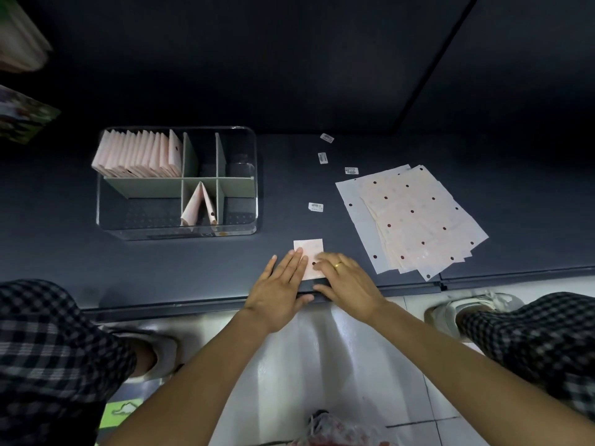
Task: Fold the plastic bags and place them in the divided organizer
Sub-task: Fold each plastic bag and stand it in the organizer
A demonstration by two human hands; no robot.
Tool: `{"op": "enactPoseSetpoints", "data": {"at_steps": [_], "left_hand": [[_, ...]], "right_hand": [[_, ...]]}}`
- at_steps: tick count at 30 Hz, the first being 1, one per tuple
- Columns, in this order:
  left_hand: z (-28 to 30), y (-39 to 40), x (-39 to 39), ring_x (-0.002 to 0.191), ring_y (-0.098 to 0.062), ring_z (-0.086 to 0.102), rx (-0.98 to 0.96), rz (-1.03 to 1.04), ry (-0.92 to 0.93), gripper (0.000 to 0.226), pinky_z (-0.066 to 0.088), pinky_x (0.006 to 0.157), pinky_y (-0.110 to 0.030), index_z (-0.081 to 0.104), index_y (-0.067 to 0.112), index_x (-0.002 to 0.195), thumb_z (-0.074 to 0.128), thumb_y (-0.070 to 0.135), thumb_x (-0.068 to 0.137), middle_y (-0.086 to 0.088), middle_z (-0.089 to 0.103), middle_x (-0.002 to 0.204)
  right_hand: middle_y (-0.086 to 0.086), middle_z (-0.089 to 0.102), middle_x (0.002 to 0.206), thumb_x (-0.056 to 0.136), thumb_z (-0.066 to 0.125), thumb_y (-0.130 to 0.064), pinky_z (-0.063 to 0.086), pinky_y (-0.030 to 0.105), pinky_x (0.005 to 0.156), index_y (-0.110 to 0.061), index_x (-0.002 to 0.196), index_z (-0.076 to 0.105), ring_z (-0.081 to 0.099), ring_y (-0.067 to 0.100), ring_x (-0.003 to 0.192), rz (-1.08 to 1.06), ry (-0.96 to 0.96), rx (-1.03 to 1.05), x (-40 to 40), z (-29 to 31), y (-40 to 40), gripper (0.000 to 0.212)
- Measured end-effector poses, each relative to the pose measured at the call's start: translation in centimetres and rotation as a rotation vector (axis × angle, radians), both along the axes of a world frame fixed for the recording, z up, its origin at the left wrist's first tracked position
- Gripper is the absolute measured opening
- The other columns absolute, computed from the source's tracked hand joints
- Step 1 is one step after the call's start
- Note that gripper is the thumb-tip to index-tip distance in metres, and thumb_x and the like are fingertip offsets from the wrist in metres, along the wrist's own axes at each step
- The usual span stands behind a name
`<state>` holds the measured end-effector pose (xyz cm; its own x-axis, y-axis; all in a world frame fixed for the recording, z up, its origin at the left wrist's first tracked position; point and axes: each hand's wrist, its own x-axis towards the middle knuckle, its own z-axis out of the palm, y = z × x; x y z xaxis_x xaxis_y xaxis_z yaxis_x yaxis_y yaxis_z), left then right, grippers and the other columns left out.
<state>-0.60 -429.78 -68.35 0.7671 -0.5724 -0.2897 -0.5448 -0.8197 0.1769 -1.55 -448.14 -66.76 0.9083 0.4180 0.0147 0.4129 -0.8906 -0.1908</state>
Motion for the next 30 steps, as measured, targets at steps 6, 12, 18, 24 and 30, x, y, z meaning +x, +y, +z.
{"op": "enactPoseSetpoints", "data": {"at_steps": [6,12,18,24,30], "left_hand": [[0.1,-0.1,0.3,0.144,-0.011,-0.014,-0.071,0.032,0.038,0.071,-0.014,0.114,-0.032,-0.005,0.015,0.150,0.025,0.053,0.098,0.000,-0.013,0.158],[1.6,0.4,1.6,0.136,-0.015,0.032,-0.439,0.325,-0.013,0.038,0.020,0.106,-0.028,0.056,0.024,0.126,0.059,0.036,0.090,0.004,0.053,0.137],[5.8,1.0,3.3,0.072,-0.018,0.062,-0.866,0.694,0.139,0.004,0.051,0.071,-0.036,0.064,0.015,0.081,0.067,0.017,0.083,0.004,0.067,0.074],[8.6,2.9,3.8,0.071,-0.022,0.052,-0.798,0.695,-0.335,0.015,0.039,0.067,-0.036,0.055,0.015,0.074,0.068,0.020,0.081,0.001,0.059,0.071],[8.4,5.1,4.1,0.087,-0.018,0.048,-0.760,0.643,-0.329,0.014,0.032,0.076,-0.031,0.058,0.019,0.086,0.069,0.023,0.078,0.008,0.058,0.083]], "right_hand": [[-0.003,0.068,0.076,0.058,0.084,-0.013,0.050,0.022,0.063,-0.017,0.069,0.069,0.065,0.016,0.070,0.113,-0.256,-0.114,0.6,0.6,0.4,0.019],[0.000,0.066,0.074,0.075,0.076,-0.010,0.051,0.028,0.063,-0.013,0.077,0.069,0.064,0.023,0.079,-0.058,-0.167,0.110,2.3,3.7,0.9,0.008],[0.000,0.063,0.103,0.092,0.057,-0.015,0.039,0.023,0.080,-0.015,0.100,0.064,0.052,0.017,0.096,-0.474,0.037,0.588,5.1,7.5,2.3,0.012],[-0.009,0.070,0.084,0.090,0.055,-0.040,0.050,0.028,0.079,-0.019,0.095,0.066,0.063,0.006,0.081,-0.552,0.293,0.778,4.4,9.8,9.4,0.025],[-0.006,0.050,0.059,0.095,0.046,-0.020,0.037,0.029,0.064,-0.013,0.071,0.058,0.047,0.017,0.065,-0.561,0.300,0.720,6.1,10.0,13.3,0.028]]}}
